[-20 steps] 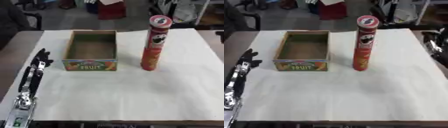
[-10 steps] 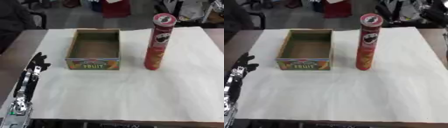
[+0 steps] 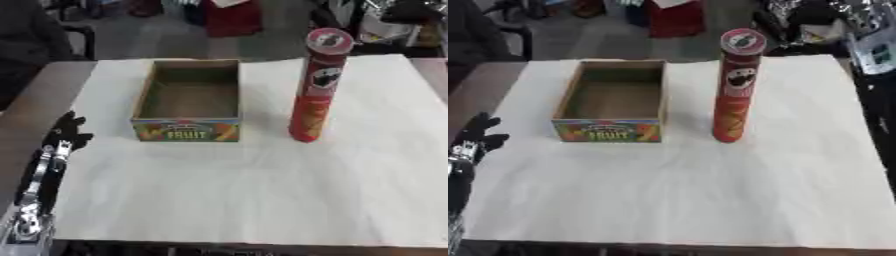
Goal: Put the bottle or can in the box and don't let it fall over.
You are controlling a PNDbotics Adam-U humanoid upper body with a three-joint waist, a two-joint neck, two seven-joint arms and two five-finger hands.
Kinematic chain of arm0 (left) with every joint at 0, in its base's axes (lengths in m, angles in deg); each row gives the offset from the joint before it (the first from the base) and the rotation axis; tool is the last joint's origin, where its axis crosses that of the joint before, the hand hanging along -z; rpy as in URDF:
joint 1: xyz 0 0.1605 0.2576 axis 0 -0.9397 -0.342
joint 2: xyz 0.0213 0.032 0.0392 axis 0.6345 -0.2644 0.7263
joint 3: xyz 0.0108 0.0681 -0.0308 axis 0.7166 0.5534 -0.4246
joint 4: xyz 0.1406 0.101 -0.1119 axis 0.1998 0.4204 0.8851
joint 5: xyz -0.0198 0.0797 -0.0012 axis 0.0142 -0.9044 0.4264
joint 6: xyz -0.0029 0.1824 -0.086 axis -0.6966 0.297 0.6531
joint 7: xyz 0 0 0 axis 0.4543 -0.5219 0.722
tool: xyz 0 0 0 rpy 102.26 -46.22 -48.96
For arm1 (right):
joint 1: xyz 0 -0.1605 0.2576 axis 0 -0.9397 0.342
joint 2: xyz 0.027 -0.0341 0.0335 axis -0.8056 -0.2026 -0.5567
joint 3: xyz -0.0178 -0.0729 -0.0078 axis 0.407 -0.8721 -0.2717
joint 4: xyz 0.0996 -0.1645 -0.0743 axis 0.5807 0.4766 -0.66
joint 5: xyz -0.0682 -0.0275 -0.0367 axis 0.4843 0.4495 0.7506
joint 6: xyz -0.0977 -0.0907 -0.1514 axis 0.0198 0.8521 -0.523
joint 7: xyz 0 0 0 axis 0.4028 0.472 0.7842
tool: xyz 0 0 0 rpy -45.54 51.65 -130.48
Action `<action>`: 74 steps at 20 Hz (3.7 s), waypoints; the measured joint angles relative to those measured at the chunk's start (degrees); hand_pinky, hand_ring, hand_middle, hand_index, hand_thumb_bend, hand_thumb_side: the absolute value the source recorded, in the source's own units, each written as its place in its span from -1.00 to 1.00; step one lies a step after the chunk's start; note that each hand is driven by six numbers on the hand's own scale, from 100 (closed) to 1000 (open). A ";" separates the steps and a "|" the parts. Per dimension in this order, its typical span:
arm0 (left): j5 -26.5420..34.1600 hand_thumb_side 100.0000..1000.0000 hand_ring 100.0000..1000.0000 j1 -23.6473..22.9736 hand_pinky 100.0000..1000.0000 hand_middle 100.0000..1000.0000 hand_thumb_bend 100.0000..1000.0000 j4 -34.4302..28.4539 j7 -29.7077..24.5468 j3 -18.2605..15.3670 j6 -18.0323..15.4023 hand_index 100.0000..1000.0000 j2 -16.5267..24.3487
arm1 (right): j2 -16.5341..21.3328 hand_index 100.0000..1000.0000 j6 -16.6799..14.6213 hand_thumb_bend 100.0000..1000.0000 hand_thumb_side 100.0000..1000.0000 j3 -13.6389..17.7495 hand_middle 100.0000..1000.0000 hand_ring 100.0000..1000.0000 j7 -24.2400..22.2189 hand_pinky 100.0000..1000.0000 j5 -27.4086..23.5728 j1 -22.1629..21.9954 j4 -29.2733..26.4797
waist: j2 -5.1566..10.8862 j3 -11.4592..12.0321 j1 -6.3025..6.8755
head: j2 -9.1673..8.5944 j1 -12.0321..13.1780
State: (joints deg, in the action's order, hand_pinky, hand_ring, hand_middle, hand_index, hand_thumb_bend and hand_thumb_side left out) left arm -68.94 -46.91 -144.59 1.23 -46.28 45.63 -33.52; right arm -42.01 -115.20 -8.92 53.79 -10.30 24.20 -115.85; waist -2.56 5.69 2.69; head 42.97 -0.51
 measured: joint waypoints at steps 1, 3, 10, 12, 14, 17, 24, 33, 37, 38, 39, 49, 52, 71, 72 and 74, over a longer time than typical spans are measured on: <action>0.01 1.00 0.51 0.10 0.66 0.70 -0.52 0.00 -0.06 0.07 0.01 1.00 -0.01 | -0.50 1.00 -0.55 -0.55 0.26 0.00 1.00 1.00 -0.31 1.00 1.95 0.38 0.76 | -0.01 0.24 0.00 | -0.15 -0.18; 0.03 1.00 0.51 0.36 0.66 0.70 -0.52 0.01 -0.22 0.31 -0.02 1.00 -0.20 | -1.41 1.00 -1.58 -0.48 0.26 0.00 1.00 1.00 -1.05 1.00 5.65 0.92 1.98 | -0.03 0.62 0.00 | -0.30 -0.53; 0.05 1.00 0.51 0.54 0.66 0.70 -0.52 0.22 -0.49 0.35 -0.04 1.00 -0.46 | -3.04 1.00 -3.47 -0.38 0.28 1.12 1.00 1.00 -2.30 1.00 15.16 2.05 4.48 | -0.12 1.20 -0.19 | -0.32 -1.09; 0.05 1.00 0.51 0.61 0.66 0.70 -0.52 0.36 -0.52 0.45 -0.04 1.00 -0.46 | -3.25 1.00 -3.38 -0.38 0.28 1.79 1.00 1.00 -2.15 1.00 16.54 2.50 4.99 | -0.11 1.42 -0.18 | -0.32 -1.20; 0.05 1.00 0.52 0.69 0.66 0.70 -0.52 0.36 -0.57 0.61 -0.05 1.00 -0.47 | -3.39 1.00 -3.25 -0.38 0.28 2.31 1.00 1.00 -1.86 1.00 17.45 2.62 5.35 | -0.07 1.45 -0.16 | -0.34 -1.41; 0.05 1.00 0.52 0.79 0.66 0.70 -0.52 0.37 -0.66 0.65 -0.08 1.00 -0.48 | -3.75 1.00 -2.91 -0.38 0.28 2.82 1.00 1.00 -1.38 1.00 18.75 2.87 5.94 | -0.03 1.52 -0.11 | -0.37 -1.71; 0.05 1.00 0.52 0.79 0.66 0.70 -0.52 0.37 -0.72 0.66 -0.11 1.00 -0.48 | -3.88 1.00 -3.19 -0.39 0.29 2.86 1.00 1.00 -0.61 1.00 20.81 3.03 6.31 | 0.09 1.54 -0.11 | -0.82 -2.91; 0.05 1.00 0.52 0.79 0.66 0.70 -0.53 0.37 -0.72 0.66 -0.11 1.00 -0.48 | -4.18 1.00 -3.70 -0.43 0.32 2.86 1.00 1.00 0.27 1.00 21.74 3.49 6.66 | 0.16 1.66 -0.19 | -1.60 -5.78; 0.05 1.00 0.52 0.79 0.66 0.70 -0.53 0.37 -0.73 0.66 -0.11 1.00 -0.48 | -4.18 1.00 -3.70 -0.49 0.34 2.84 1.00 1.00 0.42 1.00 20.71 3.51 6.66 | 0.16 1.66 -0.19 | -1.83 -6.39; 0.05 1.00 0.52 0.79 0.66 0.70 -0.53 0.37 -0.73 0.66 -0.11 1.00 -0.48 | -4.18 1.00 -3.65 -0.50 0.35 2.83 1.00 1.00 0.33 1.00 20.07 3.51 6.66 | 0.16 1.66 -0.19 | -1.84 -6.46; 0.05 1.00 0.52 0.79 0.66 0.70 -0.53 0.37 -0.73 0.66 -0.10 1.00 -0.48 | -4.19 1.00 -3.61 -0.53 0.38 2.81 1.00 1.00 0.20 1.00 19.27 3.52 6.65 | 0.14 1.66 -0.19 | -1.84 -6.52; 0.04 1.00 0.52 0.76 0.66 0.70 -0.53 0.39 -0.75 0.66 -0.08 1.00 -0.48 | -4.39 1.00 -4.74 -0.53 0.41 -0.71 1.00 1.00 -4.90 1.00 8.99 4.51 2.55 | 0.07 1.42 -0.32 | -1.84 -6.69; 0.03 1.00 0.51 0.75 0.66 0.70 -0.53 0.39 -0.75 0.66 -0.07 1.00 -0.48 | -4.72 1.00 -5.45 -0.52 0.43 -2.38 1.00 1.00 -7.52 1.00 7.82 4.50 1.66 | 0.08 1.34 -0.41 | -1.83 -6.71; -0.17 1.00 0.51 0.36 0.66 0.70 -0.54 0.39 -0.37 0.47 0.17 1.00 -0.41 | -3.11 1.00 -3.49 -0.46 0.50 -6.87 1.00 1.00 -10.34 1.00 15.56 2.87 2.07 | 0.15 0.04 -1.20 | -1.79 -6.37; -0.18 1.00 0.51 0.36 0.66 0.71 -0.55 0.39 -0.32 0.41 0.20 1.00 -0.41 | -2.94 1.00 -3.50 -0.43 0.50 -7.05 1.00 1.00 -10.34 1.00 15.36 2.82 2.06 | 0.17 0.00 -1.25 | -1.79 -6.32; -0.19 1.00 0.51 0.36 0.66 0.70 -0.55 0.39 -0.21 0.29 0.24 1.00 -0.39 | -2.64 1.00 -3.50 -0.46 0.50 -7.32 1.00 1.00 -10.33 1.00 14.79 2.57 2.04 | 0.23 -0.04 -1.36 | -1.79 -6.18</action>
State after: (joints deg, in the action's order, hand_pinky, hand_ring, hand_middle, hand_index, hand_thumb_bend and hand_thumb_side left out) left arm -69.13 -46.55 -144.20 1.02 -45.99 45.87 -33.92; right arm -44.65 -118.69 -16.24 43.46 4.50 26.77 -113.81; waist -2.33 5.65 1.33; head 41.18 -6.69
